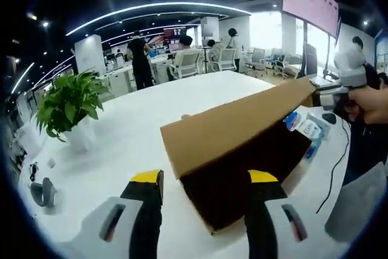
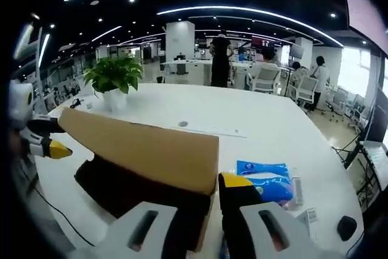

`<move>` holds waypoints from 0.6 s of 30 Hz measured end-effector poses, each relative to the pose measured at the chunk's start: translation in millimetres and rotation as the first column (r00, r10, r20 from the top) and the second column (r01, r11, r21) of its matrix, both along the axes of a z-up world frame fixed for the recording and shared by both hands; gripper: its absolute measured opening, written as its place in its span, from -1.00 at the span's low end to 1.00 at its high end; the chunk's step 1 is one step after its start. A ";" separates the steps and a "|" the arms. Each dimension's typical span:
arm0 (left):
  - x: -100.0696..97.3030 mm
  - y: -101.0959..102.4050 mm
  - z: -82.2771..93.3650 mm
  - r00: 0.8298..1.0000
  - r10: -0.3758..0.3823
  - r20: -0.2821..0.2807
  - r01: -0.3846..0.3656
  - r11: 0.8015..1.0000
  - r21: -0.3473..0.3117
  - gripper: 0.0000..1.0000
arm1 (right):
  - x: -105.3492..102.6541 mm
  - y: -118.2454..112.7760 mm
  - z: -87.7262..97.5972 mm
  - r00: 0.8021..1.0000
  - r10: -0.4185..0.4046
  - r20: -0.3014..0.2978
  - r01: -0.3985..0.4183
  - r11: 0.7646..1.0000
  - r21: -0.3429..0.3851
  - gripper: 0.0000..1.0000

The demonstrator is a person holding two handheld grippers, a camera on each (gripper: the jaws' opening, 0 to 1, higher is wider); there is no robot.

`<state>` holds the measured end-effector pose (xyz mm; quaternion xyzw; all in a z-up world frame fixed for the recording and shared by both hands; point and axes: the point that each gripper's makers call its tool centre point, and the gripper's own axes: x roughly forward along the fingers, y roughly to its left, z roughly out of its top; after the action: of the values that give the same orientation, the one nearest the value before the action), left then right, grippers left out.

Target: Operate the shoe box by opening the lid, removing the specified soft item, and placing it in the target area until the item is outside and the box remains undamaged.

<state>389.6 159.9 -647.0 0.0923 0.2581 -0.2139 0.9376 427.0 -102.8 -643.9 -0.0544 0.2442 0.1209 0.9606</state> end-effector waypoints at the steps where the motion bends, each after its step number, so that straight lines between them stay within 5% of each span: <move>1: 0.4 0.0 -0.1 1.000 -0.003 0.003 0.003 1.000 0.007 0.06 | -1.0 1.3 1.1 1.000 0.005 0.005 -0.005 1.000 -0.002 -0.75; 6: 2.5 0.8 -0.5 1.000 0.013 -0.004 -0.013 1.000 -0.020 0.05 | -6.9 6.3 1.4 0.997 0.062 0.034 -0.059 0.995 -0.082 -0.64; 12: 0.2 -7.6 2.8 1.000 0.012 -0.006 -0.012 0.996 -0.087 0.05 | -9.5 5.6 0.9 0.997 0.073 0.039 -0.069 0.994 -0.084 -0.61; 18: -0.3 -8.5 2.3 1.000 0.012 -0.009 -0.013 0.996 -0.085 0.07 | -11.4 6.2 -0.7 0.995 0.087 0.041 -0.084 0.993 -0.088 -0.58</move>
<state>389.3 151.4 -644.7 0.0498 0.2532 -0.2192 0.9409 415.6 -96.6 -644.7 -0.1087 0.2251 0.1500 0.9566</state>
